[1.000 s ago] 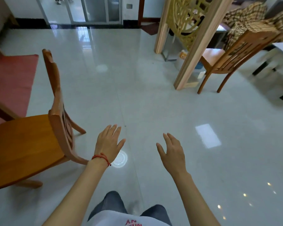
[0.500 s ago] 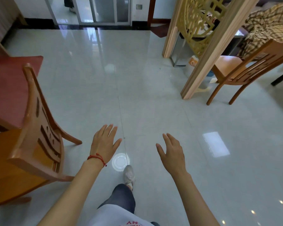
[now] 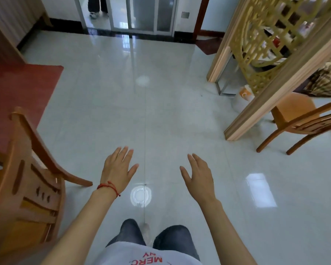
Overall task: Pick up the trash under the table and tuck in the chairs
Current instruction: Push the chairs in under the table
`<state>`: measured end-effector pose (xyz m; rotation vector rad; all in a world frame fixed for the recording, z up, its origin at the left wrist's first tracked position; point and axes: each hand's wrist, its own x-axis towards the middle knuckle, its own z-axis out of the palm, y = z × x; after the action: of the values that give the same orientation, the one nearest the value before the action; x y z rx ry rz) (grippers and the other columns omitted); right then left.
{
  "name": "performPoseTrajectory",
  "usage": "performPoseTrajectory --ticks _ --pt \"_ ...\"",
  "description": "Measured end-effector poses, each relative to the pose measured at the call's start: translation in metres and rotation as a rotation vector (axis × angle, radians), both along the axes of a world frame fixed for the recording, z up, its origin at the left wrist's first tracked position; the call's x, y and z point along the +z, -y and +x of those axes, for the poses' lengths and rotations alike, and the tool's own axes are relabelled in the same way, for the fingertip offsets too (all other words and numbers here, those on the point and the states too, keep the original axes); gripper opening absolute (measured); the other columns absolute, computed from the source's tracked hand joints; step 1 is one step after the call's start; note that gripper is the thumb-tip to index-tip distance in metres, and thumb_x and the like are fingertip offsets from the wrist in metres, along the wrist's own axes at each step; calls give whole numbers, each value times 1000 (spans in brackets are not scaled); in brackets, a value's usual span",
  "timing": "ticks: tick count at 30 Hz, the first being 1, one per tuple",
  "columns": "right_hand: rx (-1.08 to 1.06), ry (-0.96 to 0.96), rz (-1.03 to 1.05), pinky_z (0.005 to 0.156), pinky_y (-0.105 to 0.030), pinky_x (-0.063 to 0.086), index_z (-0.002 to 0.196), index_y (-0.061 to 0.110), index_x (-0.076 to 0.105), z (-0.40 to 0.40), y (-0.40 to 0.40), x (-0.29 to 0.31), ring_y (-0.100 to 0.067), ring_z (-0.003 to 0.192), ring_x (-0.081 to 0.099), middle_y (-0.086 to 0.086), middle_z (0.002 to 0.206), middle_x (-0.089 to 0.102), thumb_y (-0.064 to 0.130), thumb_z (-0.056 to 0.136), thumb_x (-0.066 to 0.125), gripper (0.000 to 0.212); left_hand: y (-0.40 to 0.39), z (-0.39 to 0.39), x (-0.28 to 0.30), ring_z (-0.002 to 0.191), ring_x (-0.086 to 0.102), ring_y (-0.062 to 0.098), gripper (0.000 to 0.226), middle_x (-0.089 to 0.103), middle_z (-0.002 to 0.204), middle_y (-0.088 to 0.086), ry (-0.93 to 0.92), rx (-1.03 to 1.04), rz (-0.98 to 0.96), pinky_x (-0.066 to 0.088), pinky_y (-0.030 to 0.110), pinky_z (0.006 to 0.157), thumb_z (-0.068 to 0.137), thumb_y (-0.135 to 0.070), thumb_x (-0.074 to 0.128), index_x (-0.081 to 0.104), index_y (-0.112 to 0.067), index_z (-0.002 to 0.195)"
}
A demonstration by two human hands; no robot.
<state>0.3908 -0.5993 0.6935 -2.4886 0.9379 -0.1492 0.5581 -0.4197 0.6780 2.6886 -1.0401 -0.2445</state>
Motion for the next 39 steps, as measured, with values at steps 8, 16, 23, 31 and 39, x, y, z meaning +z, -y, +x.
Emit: performPoseTrajectory --ticks 8,16,23,31,39 --pt "253 -45 -28 109 -38 28 138 12 38 100 68 -5 -26 135 34 -11 146 38 37 93 46 52 34 45 0 138 26 28 55 34 147 11 -23 225 28 24 42 111 92 -39 42 33 -10 138" --pt "704 -81 -63 103 -43 37 133 10 45 211 103 1 -32 128 44 -15 139 47 49 89 35 60 50 65 8 139 24 28 55 32 148 12 -71 625 31 23 42 112 93 -41 38 32 -10 139" --pt "1087 -82 -100 101 -45 39 131 9 48 274 84 3 -34 125 47 -15 137 49 53 85 23 68 38 39 16 134 33 32 54 42 142 15 -69 1030 -17 30 45 108 89 -36 50 40 -8 134" --pt "1454 -40 -124 95 -46 45 124 9 54 301 -4 7 -35 117 55 -17 129 57 50 85 30 61 -8 -16 21 116 54 36 59 60 124 18 -101 1386 38 47 47 93 84 -45 34 56 -3 120" --pt "1691 -38 -124 108 -42 32 136 15 41 308 -92 17 -30 132 40 -12 144 43 50 91 32 57 -58 -28 18 138 26 28 55 33 148 10 -53 1616 -14 24 41 111 92 -40 43 33 -11 138"
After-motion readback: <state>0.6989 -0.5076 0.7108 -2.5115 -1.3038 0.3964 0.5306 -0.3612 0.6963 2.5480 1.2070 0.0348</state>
